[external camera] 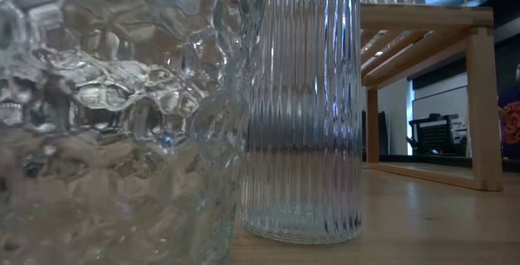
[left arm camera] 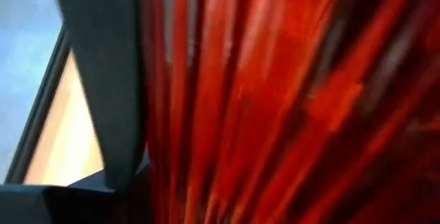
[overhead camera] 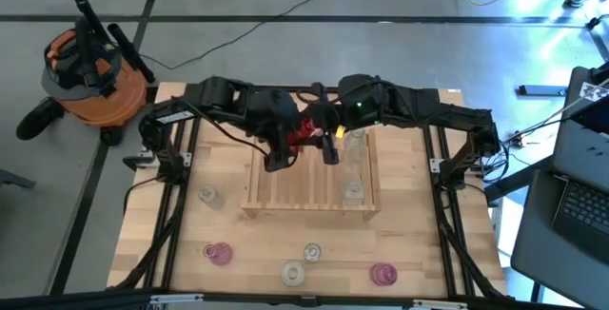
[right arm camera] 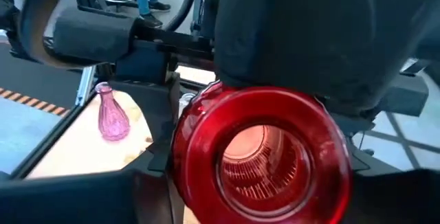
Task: Sort vases onto shelf
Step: Put the red vase on the shelf aligned with the other red vase
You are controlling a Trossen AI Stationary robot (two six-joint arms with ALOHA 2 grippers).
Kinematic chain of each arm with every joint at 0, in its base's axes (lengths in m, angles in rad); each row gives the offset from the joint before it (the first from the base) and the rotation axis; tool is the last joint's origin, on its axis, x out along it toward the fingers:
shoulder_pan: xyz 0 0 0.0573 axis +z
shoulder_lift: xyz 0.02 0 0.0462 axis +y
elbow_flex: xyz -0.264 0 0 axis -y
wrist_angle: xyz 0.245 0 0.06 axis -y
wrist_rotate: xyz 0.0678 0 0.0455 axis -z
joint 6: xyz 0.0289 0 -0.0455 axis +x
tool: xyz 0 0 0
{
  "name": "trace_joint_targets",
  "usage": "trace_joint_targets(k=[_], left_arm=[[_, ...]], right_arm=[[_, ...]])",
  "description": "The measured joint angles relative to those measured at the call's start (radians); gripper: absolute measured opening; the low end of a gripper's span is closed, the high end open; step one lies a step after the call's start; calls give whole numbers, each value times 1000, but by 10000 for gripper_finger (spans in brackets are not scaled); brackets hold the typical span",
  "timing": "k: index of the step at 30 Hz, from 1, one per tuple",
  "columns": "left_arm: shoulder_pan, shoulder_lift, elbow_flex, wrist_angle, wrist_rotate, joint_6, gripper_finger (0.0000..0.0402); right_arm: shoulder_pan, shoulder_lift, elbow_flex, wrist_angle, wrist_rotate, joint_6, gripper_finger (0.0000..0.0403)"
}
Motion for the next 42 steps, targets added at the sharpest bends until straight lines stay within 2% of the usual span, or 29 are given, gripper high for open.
trace_joint_targets(k=[6,14,20,27,30,39,42], left_arm=[[0,6,0,5,-35,-79,293],[-7,9,0,4,-37,-69,245],[-22,9,2,1,-78,-74,242],[-21,9,2,-4,-83,-114,241],[-25,13,0,-67,-95,-128,240],[-53,-18,0,-87,-188,-171,238],[-75,-50,0,-78,-255,-170,238]], right_arm=[[0,0,0,-102,8,18,185],[0,2,-2,-89,-18,21,185],[-1,2,-2,-84,-34,12,187],[-1,2,-2,-65,-24,5,227],[-1,-7,-2,-50,-22,-13,233],[0,-85,0,-93,146,-58,250],[-1,-138,0,-135,211,-92,260]])
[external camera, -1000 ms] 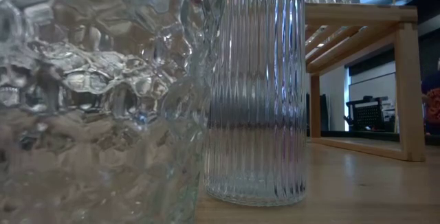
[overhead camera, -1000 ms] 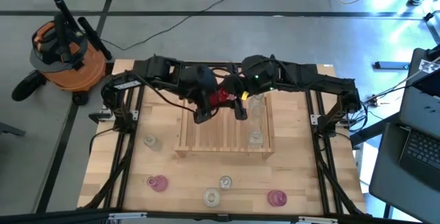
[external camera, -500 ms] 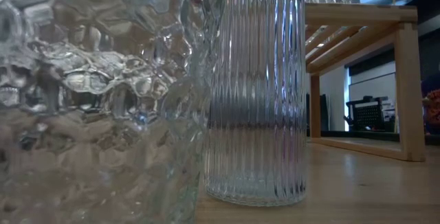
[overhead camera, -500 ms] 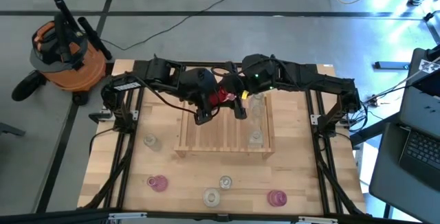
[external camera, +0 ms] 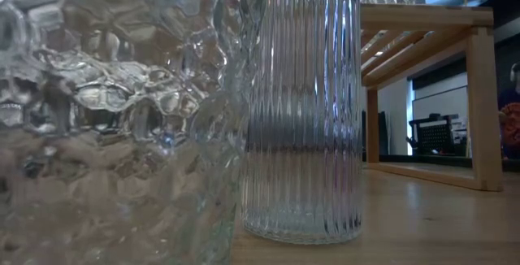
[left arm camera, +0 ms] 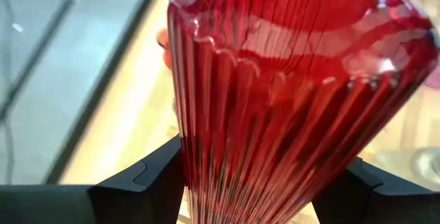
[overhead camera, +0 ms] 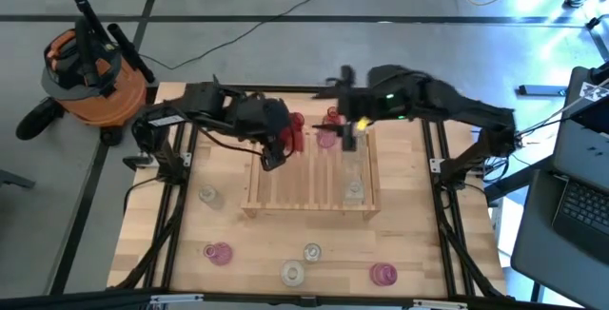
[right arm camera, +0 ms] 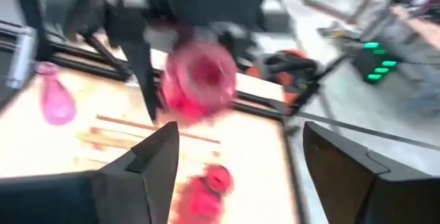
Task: Sort vases onto shelf
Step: Put the red vase on the shelf aligned with the other red vase
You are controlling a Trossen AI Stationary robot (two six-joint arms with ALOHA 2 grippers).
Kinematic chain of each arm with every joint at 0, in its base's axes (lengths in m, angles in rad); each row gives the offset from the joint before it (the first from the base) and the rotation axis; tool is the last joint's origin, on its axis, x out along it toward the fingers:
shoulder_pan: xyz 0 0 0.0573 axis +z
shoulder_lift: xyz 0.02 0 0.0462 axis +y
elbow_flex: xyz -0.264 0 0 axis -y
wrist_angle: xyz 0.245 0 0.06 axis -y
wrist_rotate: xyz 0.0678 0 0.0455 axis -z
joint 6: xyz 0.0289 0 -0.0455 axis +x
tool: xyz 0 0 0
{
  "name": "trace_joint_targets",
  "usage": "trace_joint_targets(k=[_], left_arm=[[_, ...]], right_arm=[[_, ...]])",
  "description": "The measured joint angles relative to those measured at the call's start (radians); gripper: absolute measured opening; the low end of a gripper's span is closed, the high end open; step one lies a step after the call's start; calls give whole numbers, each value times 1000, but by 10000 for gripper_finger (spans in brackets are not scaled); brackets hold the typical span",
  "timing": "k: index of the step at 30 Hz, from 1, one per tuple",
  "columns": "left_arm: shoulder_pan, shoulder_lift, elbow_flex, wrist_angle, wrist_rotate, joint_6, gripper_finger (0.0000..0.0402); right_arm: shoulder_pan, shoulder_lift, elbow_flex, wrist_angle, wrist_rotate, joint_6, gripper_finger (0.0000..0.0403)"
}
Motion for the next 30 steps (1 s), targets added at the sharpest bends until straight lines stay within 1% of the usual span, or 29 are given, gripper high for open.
trace_joint_targets(k=[2,6,9,10,12,15,18,21,24,27,28,30], left_arm=[[-25,-27,0,12,-49,13,238],[-79,-75,-5,92,-104,10,237],[-109,-131,-91,195,-137,-20,237],[-117,-158,-141,243,-141,-31,237],[-140,-219,-291,389,-142,-42,237],[-175,-326,-582,708,-127,-42,237],[-187,-438,-866,1029,-122,-40,237],[-184,-548,-1093,1281,-151,-19,237],[-185,-603,-1270,1443,-174,-20,237],[-186,-598,-1407,1584,-179,-78,237],[-191,-590,-1445,1625,-197,-105,237],[-206,-574,-1496,1679,-271,-139,237]], right_arm=[[0,-37,0,-29,31,-3,264],[2,-98,0,-72,92,-3,263],[2,-135,0,-96,116,-3,257],[2,-145,0,-103,124,-3,256],[2,-159,0,-117,134,-3,252],[2,-170,0,-139,135,-3,249],[2,-174,0,-154,141,-3,249],[2,-175,0,-166,134,-1,248],[2,-175,0,-178,131,-1,248],[2,-175,0,-177,129,-1,248],[2,-175,0,-177,129,-1,248],[2,-175,0,-180,129,-1,248]])
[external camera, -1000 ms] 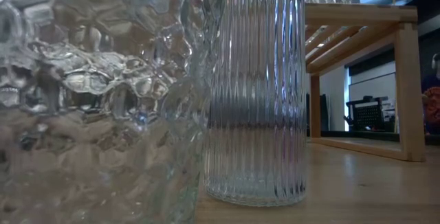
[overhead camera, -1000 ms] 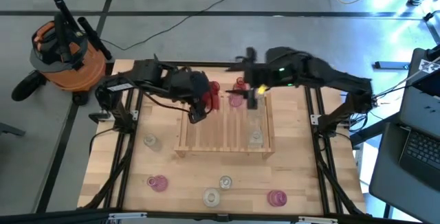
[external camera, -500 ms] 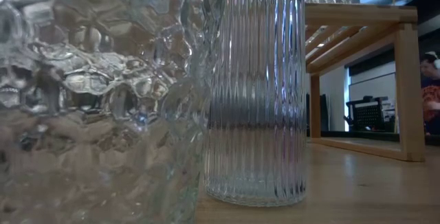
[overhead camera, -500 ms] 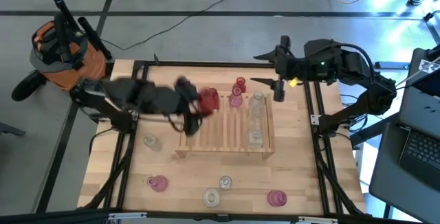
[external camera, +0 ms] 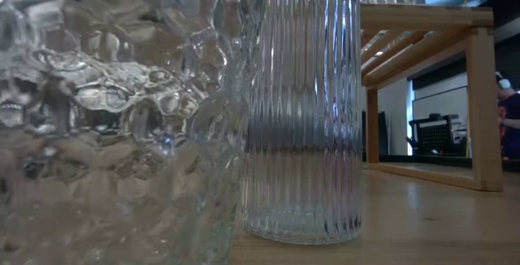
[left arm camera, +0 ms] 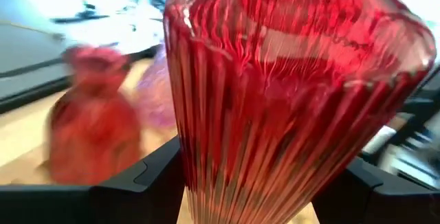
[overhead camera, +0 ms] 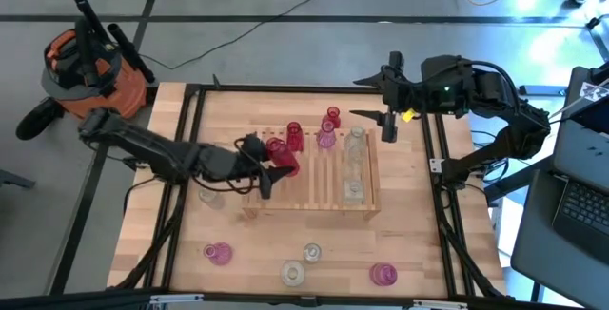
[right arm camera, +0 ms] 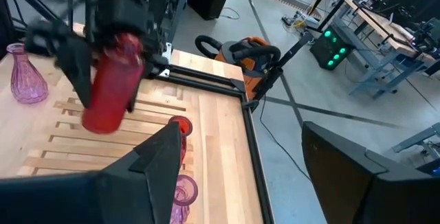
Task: Sort vases onto shelf
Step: Put the red vase on the shelf aligned with the other red vase
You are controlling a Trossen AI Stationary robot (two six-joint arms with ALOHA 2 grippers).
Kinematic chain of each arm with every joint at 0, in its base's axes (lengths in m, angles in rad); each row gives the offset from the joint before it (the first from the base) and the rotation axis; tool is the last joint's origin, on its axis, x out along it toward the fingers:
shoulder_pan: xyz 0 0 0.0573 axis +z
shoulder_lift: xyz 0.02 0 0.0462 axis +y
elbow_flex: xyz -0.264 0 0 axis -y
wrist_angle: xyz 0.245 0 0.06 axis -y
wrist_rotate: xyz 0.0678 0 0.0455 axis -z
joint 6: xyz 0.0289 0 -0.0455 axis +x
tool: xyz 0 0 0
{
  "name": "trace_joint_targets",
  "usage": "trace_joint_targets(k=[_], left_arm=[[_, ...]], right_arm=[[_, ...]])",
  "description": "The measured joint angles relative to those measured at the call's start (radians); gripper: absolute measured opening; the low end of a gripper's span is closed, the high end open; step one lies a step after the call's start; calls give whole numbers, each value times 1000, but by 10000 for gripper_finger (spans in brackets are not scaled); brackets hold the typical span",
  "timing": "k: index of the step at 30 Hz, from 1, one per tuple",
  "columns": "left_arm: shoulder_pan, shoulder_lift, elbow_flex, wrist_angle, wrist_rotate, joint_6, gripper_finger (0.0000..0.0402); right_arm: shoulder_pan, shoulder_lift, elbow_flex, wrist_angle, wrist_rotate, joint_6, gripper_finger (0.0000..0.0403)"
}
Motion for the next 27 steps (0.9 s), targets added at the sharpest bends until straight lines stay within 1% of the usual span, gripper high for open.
trace_joint_targets(k=[3,4,6,14,16,20,24,27], left_arm=[[-22,15,-35,22,-154,-5,237],[-24,18,-38,27,-191,-5,237],[-22,30,-39,39,-213,-16,237],[-7,139,-43,46,-100,-72,237],[-7,155,-43,54,-98,-78,237],[-3,157,-43,61,-82,-77,237],[17,156,-43,60,-6,-35,237],[30,156,-42,60,23,-33,237]], right_arm=[[0,0,0,-10,-1,5,248],[0,0,0,-14,-2,6,248],[0,0,0,-17,-2,8,248],[-2,0,-1,-18,4,8,248],[-2,0,-1,-19,4,8,248],[-2,0,-1,-22,5,8,248],[-2,1,-1,-32,5,8,248],[-2,1,-1,-36,5,8,248]])
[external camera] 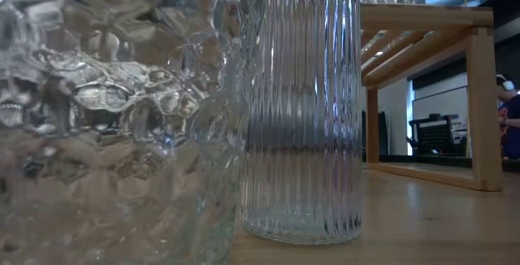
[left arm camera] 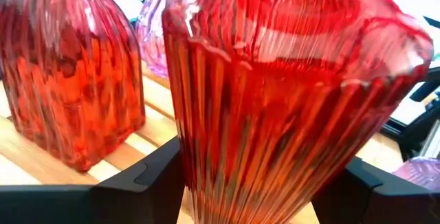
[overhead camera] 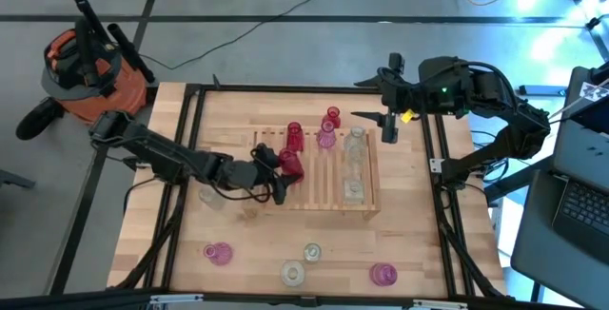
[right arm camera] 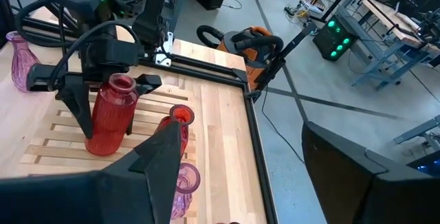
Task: Sort vases onto shelf
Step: Put the red vase on the shelf aligned with the other red vase
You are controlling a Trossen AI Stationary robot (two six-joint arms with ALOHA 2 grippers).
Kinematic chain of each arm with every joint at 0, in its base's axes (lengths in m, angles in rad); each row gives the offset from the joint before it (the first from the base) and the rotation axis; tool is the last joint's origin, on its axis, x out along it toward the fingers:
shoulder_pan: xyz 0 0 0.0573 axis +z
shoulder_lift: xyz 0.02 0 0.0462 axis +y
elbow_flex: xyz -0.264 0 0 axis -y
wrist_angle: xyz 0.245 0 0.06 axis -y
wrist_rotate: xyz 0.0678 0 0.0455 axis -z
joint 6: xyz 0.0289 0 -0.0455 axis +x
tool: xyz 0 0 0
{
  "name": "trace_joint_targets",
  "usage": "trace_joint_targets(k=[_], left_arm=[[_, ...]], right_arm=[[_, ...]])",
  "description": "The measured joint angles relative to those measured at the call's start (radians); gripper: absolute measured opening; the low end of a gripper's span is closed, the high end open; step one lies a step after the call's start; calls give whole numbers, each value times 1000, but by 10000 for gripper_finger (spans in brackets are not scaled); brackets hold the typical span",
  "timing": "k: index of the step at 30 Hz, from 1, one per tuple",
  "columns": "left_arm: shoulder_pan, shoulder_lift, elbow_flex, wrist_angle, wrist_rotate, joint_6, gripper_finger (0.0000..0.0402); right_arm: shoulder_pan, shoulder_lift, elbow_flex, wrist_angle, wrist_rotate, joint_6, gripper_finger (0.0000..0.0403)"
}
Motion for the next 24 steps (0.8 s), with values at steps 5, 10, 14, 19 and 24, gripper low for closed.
trace_joint_targets(k=[5,10,14,19,24], left_arm=[[23,0,0,-9,7,0,300],[31,0,0,-3,39,-1,334],[30,0,25,-4,56,0,333],[30,-8,78,-16,66,8,329],[30,-44,129,-176,38,7,329]], right_arm=[[0,0,0,-16,0,8,248],[0,0,0,-20,-1,17,248],[0,0,0,-20,-1,18,248],[0,0,0,-21,-1,18,248],[0,0,0,-23,-1,18,248]])
